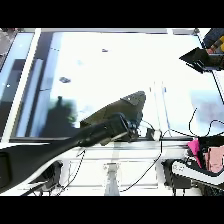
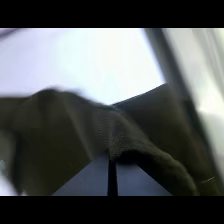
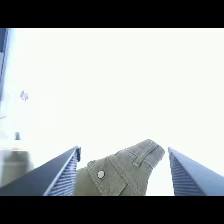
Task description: Fold the clothes and pants, and hang the long-sleeved shirts on hangers.
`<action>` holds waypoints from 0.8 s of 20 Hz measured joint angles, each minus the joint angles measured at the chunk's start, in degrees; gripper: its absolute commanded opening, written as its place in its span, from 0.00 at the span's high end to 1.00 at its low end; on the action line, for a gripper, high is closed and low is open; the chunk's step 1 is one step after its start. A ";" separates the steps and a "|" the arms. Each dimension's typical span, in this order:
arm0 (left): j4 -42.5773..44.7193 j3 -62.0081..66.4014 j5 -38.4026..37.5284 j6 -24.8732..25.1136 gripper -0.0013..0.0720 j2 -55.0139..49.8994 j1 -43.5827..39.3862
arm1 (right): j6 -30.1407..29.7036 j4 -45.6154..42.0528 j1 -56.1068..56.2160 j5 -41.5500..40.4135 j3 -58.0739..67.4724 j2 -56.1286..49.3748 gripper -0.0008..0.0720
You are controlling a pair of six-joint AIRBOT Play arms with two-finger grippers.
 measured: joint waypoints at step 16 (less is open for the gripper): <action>1.33 -0.07 41.51 -28.48 0.28 -0.96 49.83 | 0.09 0.52 0.00 5.05 0.00 0.00 0.58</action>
